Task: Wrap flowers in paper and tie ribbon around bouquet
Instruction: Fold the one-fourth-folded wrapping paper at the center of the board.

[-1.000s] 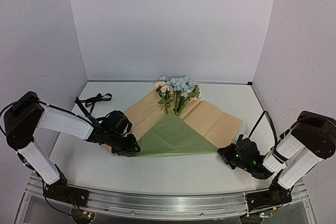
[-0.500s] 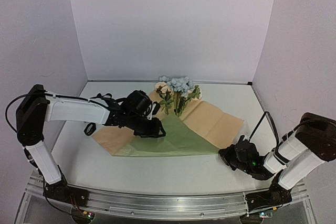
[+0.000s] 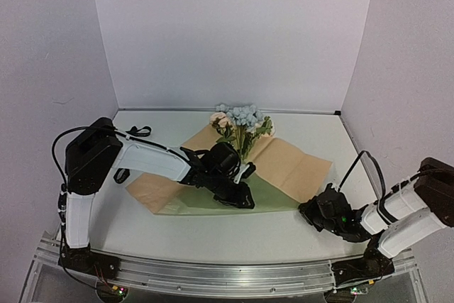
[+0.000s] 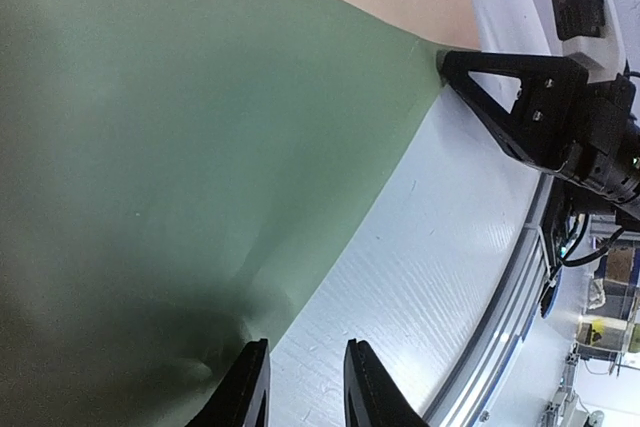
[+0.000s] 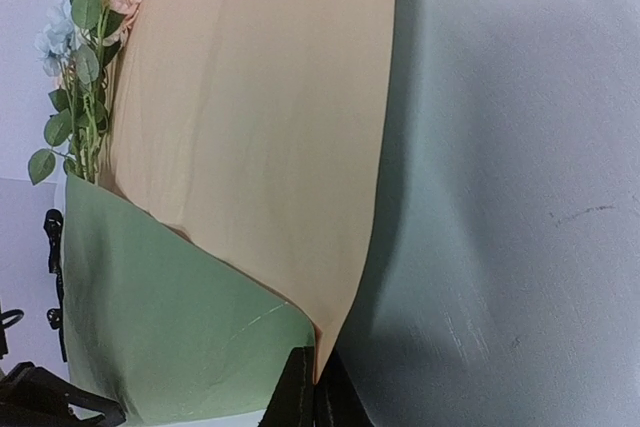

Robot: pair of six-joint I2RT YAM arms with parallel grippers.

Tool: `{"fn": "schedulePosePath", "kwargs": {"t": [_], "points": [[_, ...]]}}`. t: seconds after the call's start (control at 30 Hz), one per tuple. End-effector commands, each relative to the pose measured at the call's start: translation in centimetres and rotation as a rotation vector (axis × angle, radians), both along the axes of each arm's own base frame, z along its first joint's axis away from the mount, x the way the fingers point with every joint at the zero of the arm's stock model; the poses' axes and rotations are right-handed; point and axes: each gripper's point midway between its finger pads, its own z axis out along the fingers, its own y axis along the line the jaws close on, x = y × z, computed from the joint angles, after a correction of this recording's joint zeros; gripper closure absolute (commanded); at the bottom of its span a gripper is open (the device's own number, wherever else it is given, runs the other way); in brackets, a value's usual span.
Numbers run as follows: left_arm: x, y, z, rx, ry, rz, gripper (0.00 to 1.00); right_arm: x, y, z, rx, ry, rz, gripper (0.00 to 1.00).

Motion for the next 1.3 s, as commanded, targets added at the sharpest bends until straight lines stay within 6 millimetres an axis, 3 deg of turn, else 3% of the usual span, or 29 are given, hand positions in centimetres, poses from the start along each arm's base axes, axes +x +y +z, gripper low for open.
{"fn": "schedulePosePath", "kwargs": {"t": [0.0,0.2,0.47,0.6,0.7,0.87,1.07,1.27], "points": [[0.7,-3.6,3.2,-0.144,-0.051,-0.073,0.74,-0.5,-0.8,-0.5,-0.096,0.027,0.005,1.00],[0.1,-4.5,1.2,-0.130,0.001,-0.112,0.76,-0.3,-0.5,0.1,-0.114,0.026,0.022,1.00],[-0.1,-4.4,-2.3,-0.051,0.044,-0.115,0.76,-0.1,-0.2,1.1,-0.123,0.007,0.035,1.00],[0.3,-3.8,-3.7,0.007,0.045,-0.090,0.76,0.0,0.0,2.6,-0.142,-0.027,0.057,1.00],[0.3,-3.2,-4.5,0.044,0.046,-0.081,0.75,-0.1,0.4,5.0,-0.168,-0.078,0.102,1.00],[-0.1,-2.6,-5.9,0.071,0.067,-0.080,0.75,-0.4,2.9,9.2,-0.198,-0.148,0.255,1.00],[-0.2,-2.1,-6.7,0.095,0.067,-0.074,0.75,-1.3,7.6,11.4,-0.186,-0.143,0.460,1.00],[0.1,-1.7,-7.3,0.120,0.055,-0.061,0.75,-0.9,11.1,12.9,-0.172,-0.112,0.550,1.00]]}}
